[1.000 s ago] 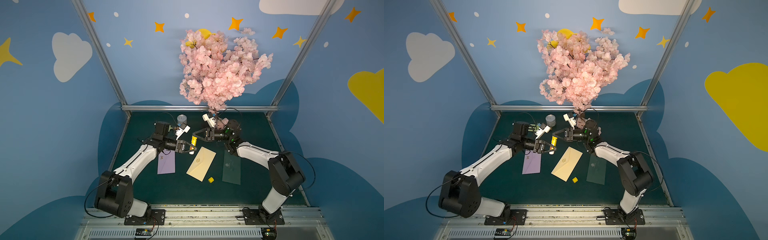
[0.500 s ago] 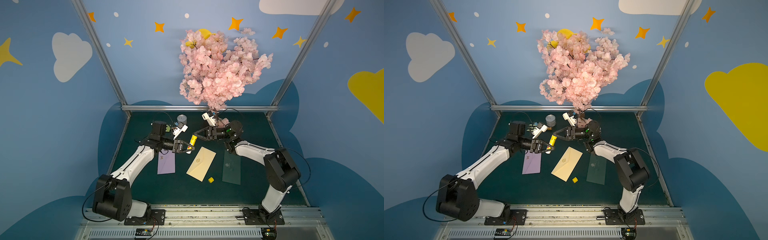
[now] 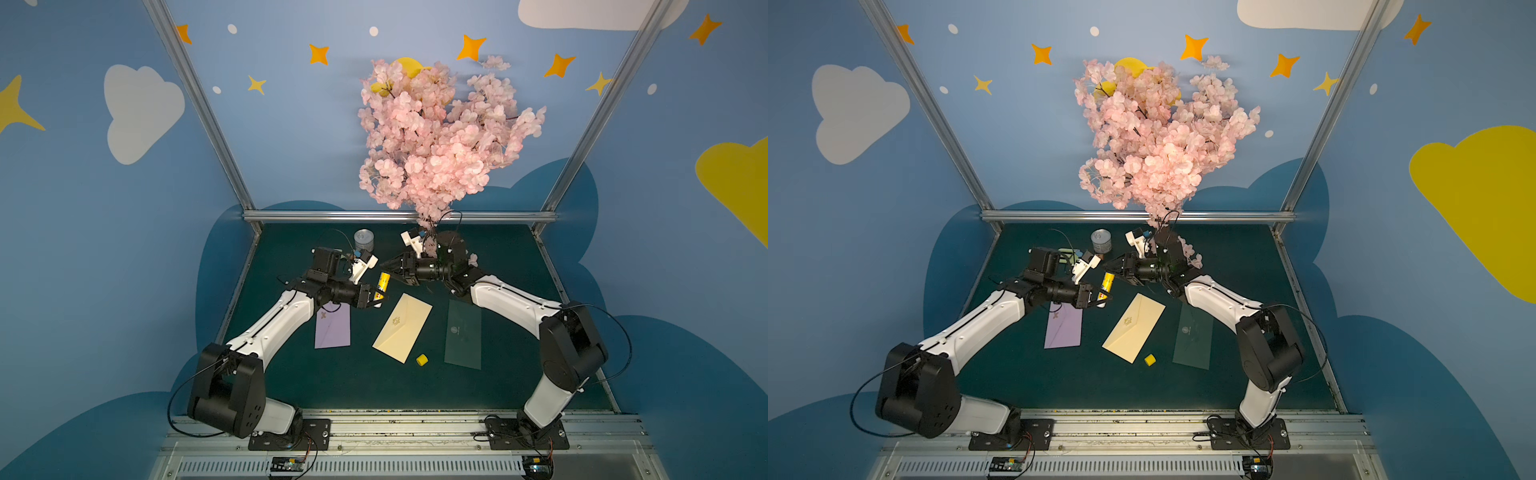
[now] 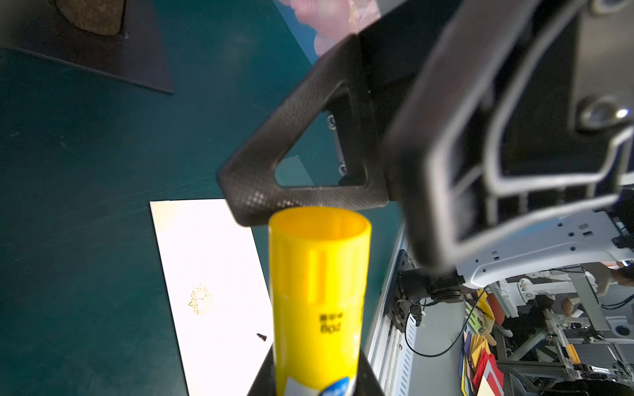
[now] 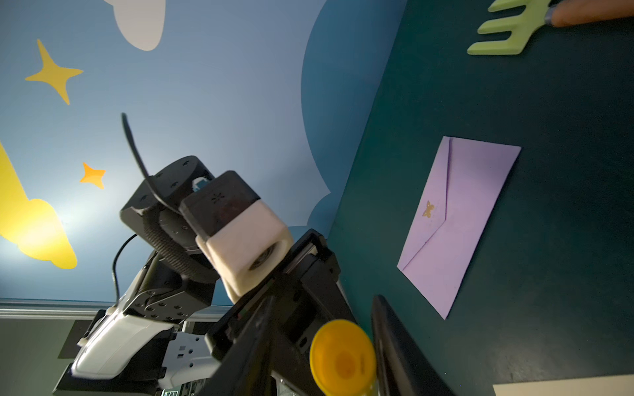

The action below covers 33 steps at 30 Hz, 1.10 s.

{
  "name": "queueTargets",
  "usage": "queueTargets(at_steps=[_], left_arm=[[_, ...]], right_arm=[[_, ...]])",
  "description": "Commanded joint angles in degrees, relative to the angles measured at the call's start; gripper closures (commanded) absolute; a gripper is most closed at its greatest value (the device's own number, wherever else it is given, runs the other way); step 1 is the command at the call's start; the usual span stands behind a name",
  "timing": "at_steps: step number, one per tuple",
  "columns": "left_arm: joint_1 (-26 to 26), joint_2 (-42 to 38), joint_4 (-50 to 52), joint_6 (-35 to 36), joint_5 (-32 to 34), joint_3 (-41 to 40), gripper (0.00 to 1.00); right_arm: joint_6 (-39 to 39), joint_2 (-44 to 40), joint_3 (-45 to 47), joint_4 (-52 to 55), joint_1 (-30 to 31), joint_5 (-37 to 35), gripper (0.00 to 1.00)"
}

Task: Seal the envelope with a glue stick
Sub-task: Screw the glue stick.

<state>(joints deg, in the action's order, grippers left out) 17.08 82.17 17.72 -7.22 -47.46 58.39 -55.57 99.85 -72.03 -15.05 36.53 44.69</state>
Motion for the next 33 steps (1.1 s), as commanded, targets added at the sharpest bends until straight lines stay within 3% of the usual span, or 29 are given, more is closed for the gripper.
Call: queueTargets(at_steps=[1,12,18,21,29,33], left_arm=[[0.2,1.1,1.7,0.9,4.0,1.7,0.97],[0.5,1.0,0.8,0.0,3.1,1.5,0.97],[0.5,0.9,-0.1,-0.9,-1.0,1.3,0.98],[0.1,1.0,-0.4,-1.9,-6.1,1.8,0.97],[-2.7,0.4,-4.0,-6.5,-27.4,4.0,0.98],[-2.9,-0.5,-13.3,-15.1,-37.0,2.2,0.98]], right_arm=[[3.9,0.6,-2.0,7.2,0.8,-3.0,0.61],[4.6,0.9,-2.0,8.4,1.1,-5.0,0.69],[4.1,0.2,-0.4,4.1,0.8,-2.7,0.83],[4.2,-1.4,1.7,-2.7,0.4,1.3,0.84],[5.9,-8.1,8.5,-20.4,-0.1,12.2,0.82],[1.2,-8.2,9.5,-32.1,-0.4,16.6,0.81]])
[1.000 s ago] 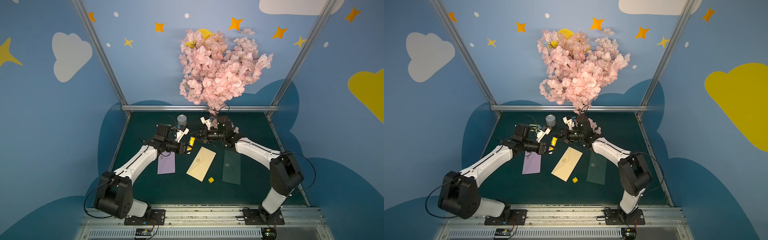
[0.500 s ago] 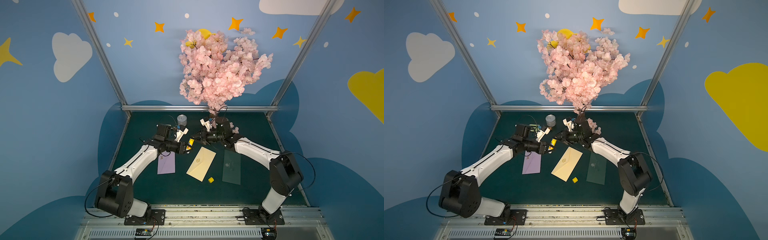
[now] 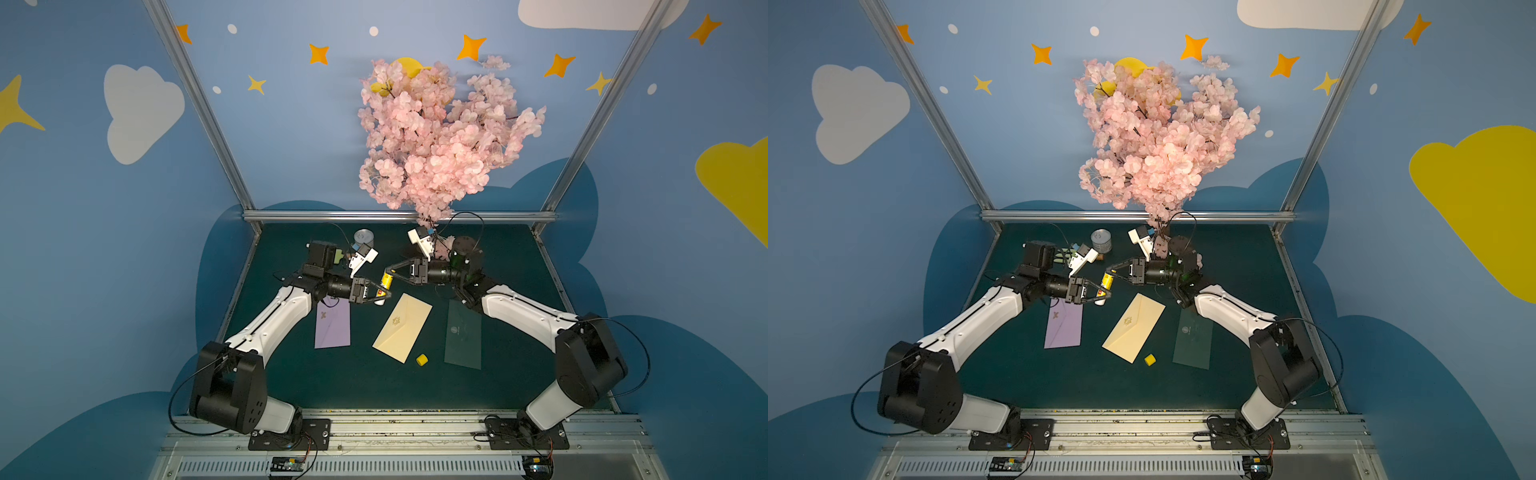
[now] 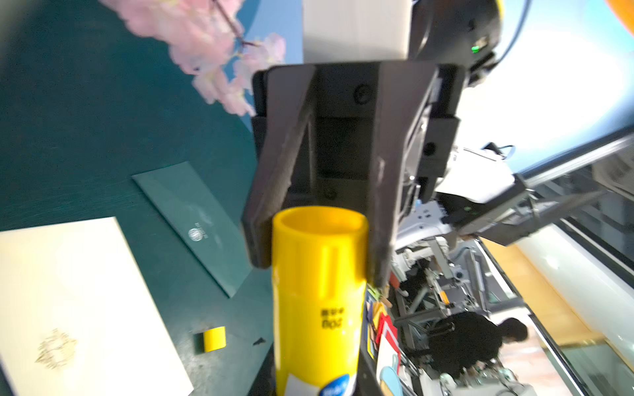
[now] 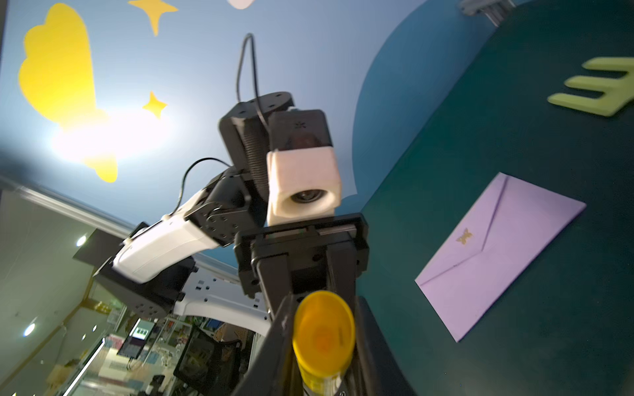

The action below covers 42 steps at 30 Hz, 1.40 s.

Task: Seal the envelope with a glue stick
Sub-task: Screw the glue stick.

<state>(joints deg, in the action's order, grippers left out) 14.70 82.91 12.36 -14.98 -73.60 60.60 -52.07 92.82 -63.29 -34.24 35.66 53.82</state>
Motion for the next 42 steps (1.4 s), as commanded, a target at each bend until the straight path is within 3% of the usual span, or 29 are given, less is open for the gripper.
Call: queueTargets(at_steps=[1,4,7,9,12,15,18,28,32,36,42], left_arm=[[-0.4,-1.6,-12.2,-10.8,-12.7,-0.9,0.98],[-0.7,-2.4,-20.8,-17.4,-14.5,-2.8,0.97],[-1.5,-2.9,-17.9,-14.6,-12.1,-2.9,0.98],[-2.1,-3.1,-9.9,-7.4,-7.9,-1.8,0.97],[-2.1,-2.4,5.8,4.8,1.2,1.6,0.98],[-1.9,-2.3,7.0,6.7,8.5,1.4,0.97],[-1.1,-2.3,7.6,8.3,14.2,1.2,0.98],[2.3,-0.7,10.1,10.6,26.4,1.8,0.98],[2.9,-0.3,10.2,10.7,27.2,2.0,0.98],[3.2,0.4,10.5,10.9,27.7,2.2,0.98],[3.4,0.6,10.8,11.0,27.7,2.0,0.98]], right_arm=[[-4.1,-0.7,0.9,-15.9,0.5,8.5,0.81],[-10.2,1.3,1.3,-23.9,-0.2,9.6,0.80],[-12.9,2.5,1.1,-25.6,-0.9,8.8,0.74],[-10.0,1.8,0.5,-18.9,-1.2,7.1,0.62],[-1.2,-0.3,-1.6,-0.4,-1.1,2.9,0.56],[2.7,0.0,-5.2,14.0,-1.2,-2.0,0.53],[0.6,1.4,-5.9,16.4,-1.0,-5.0,0.52],[5.1,5.9,-12.5,31.7,1.6,-13.5,0.53],[5.7,6.9,-13.5,33.2,2.3,-15.3,0.56],[5.3,7.2,-14.1,32.6,2.7,-15.3,0.66],[5.1,6.7,-13.7,32.2,2.2,-15.2,0.66]])
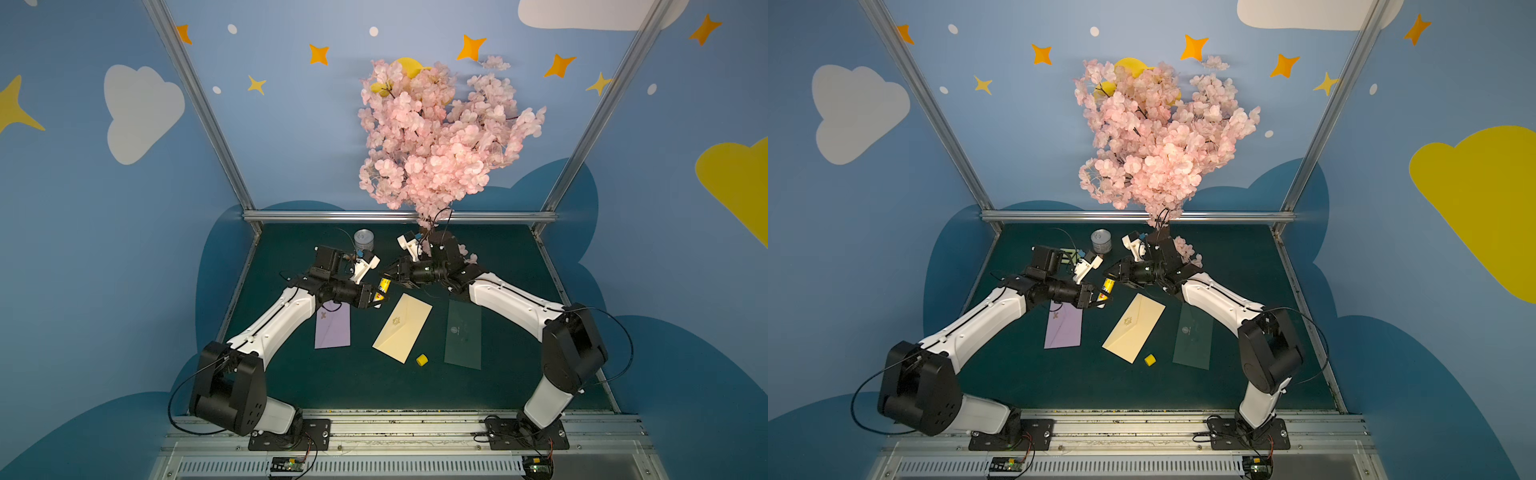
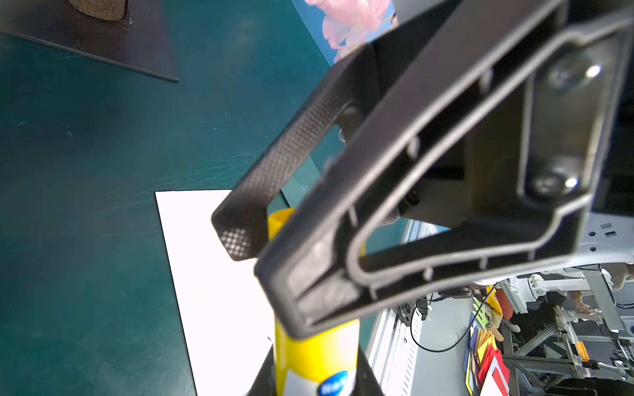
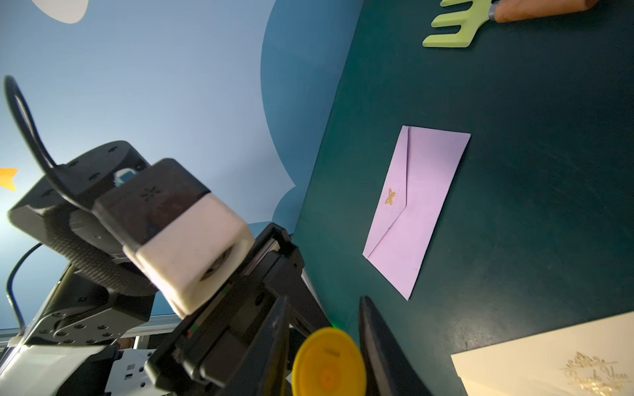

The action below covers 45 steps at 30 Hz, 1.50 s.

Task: Seal the envelope with a glue stick
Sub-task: Screw the glue stick.

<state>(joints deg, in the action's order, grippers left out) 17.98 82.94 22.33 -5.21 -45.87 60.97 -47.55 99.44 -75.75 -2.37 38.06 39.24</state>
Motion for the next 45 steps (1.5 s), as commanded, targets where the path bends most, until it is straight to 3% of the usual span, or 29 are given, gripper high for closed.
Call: queueTargets(at_steps=[1,5,11,14,18,25,28,31,32,34,37,41,45], left_arm=[[0.2,0.6,0.8,1.3,0.0,1.6,0.98],[0.3,0.9,0.7,1.1,-0.6,1.6,0.98],[0.3,1.1,0.8,1.1,-1.0,1.6,0.98],[0.2,1.5,1.3,1.0,-3.9,2.1,0.97],[-0.9,2.2,1.2,0.4,-15.7,3.0,0.98],[-2.8,2.4,-1.6,-2.9,-31.5,2.8,0.98],[-3.1,2.2,-6.5,-6.9,-37.2,1.8,0.98],[-3.3,1.5,-13.6,-12.5,-40.3,0.3,0.98],[-3.3,1.1,-14.7,-13.3,-40.5,0.0,0.98],[-3.5,0.7,-14.3,-12.9,-39.9,-0.2,0.98],[-4.3,-0.4,-11.3,-10.2,-35.9,-0.1,0.98],[-4.9,-0.6,-0.7,-1.6,-23.1,2.2,0.98],[-4.8,-0.4,0.4,0.1,-14.6,2.0,0.98]], right_arm=[[0.5,0.0,-1.2,0.2,-0.3,-0.5,0.68],[0.2,0.1,-0.8,-0.5,-0.2,0.2,0.73],[0.2,-0.3,0.3,-1.5,-0.2,1.0,0.90],[0.4,-1.1,1.9,-6.1,-0.5,3.8,0.93],[0.1,-3.1,5.4,-17.2,-1.1,11.5,1.00],[-6.9,-4.7,10.6,-40.1,-1.1,20.3,1.00],[-15.0,-2.8,12.5,-56.3,-1.4,24.1,1.00],[-28.7,1.6,12.0,-76.3,-1.6,26.4,1.00],[-31.7,2.8,10.9,-78.3,-1.7,27.0,1.00],[-31.9,3.3,10.1,-78.3,-1.6,27.6,1.00],[-27.6,1.8,9.8,-69.4,-2.1,27.2,0.89],[-9.7,-3.2,8.9,-38.4,-2.3,22.2,0.69],[0.3,-4.2,4.9,-14.7,-2.3,15.1,0.61]])
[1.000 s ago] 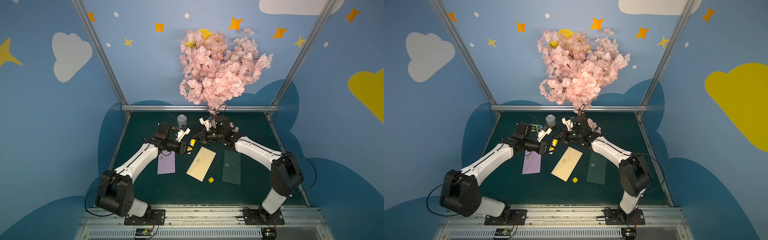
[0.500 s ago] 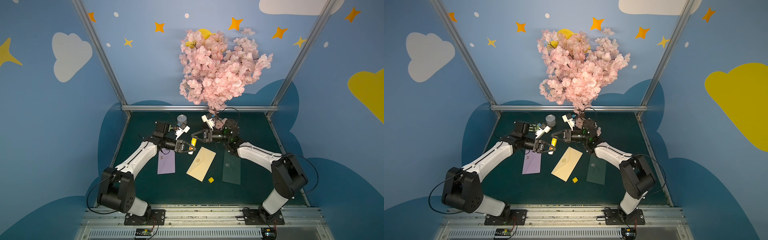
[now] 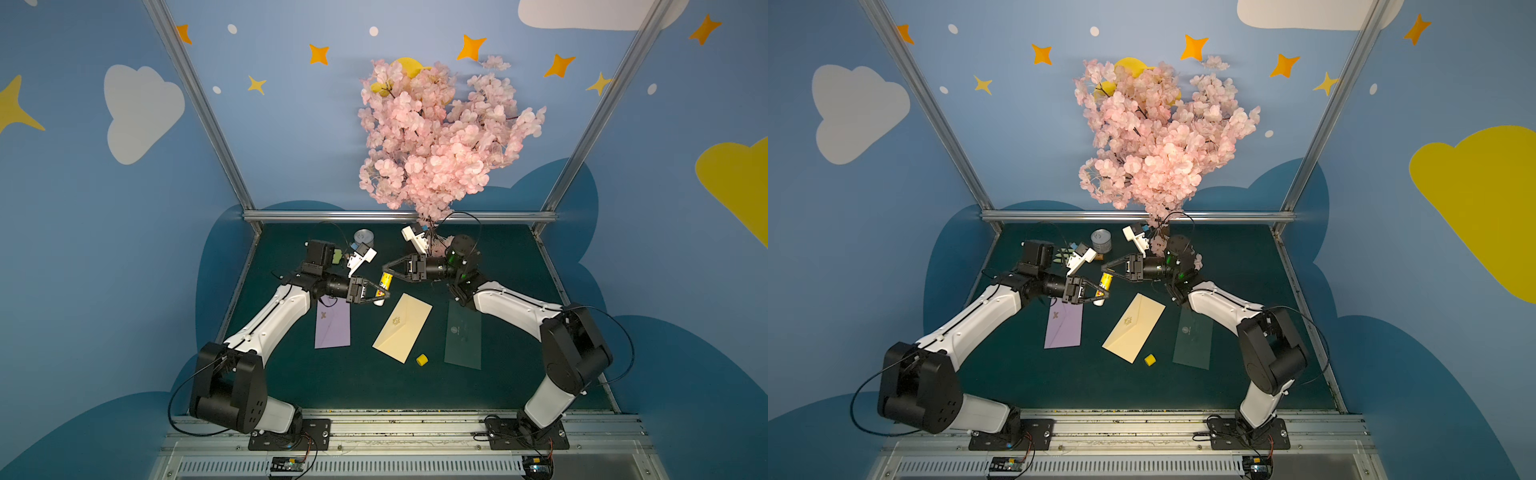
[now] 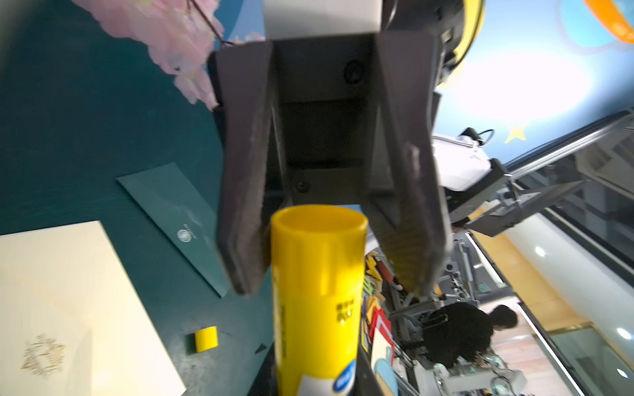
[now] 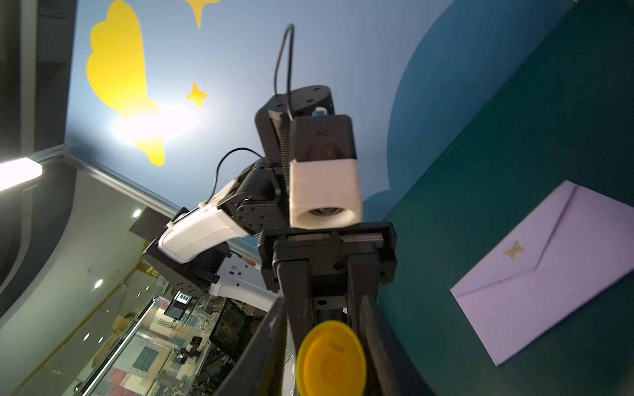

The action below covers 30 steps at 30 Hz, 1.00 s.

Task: Seal the envelope with a glue stick
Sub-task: Screw the glue stick.

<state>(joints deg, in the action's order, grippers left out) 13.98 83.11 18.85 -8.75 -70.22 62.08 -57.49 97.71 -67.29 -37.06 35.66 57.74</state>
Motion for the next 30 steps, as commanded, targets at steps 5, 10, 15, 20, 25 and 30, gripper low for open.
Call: queueTargets(at_steps=[5,10,15,20,25,30], left_arm=[[0.3,-0.7,2.0,3.3,16.6,-0.1,0.98],[2.4,-1.0,2.0,4.5,21.6,-0.7,0.98],[4.2,-1.0,3.3,5.9,24.0,-0.6,0.98],[4.9,-1.2,3.9,5.9,25.2,-0.5,0.98],[5.0,-0.8,3.9,5.3,25.4,-0.3,0.98],[4.7,-0.4,2.6,2.9,23.7,-0.2,0.98]], right_arm=[[11.3,-0.7,-6.4,28.9,0.2,-9.6,0.49],[12.9,0.9,-9.0,34.4,0.9,-13.0,0.50],[12.9,2.2,-10.2,35.5,0.9,-14.4,0.55],[12.7,3.3,-11.3,36.5,1.0,-15.0,0.67],[13.2,3.0,-11.4,37.3,1.2,-15.5,0.78],[15.2,1.9,-10.9,38.2,1.6,-16.4,0.84]])
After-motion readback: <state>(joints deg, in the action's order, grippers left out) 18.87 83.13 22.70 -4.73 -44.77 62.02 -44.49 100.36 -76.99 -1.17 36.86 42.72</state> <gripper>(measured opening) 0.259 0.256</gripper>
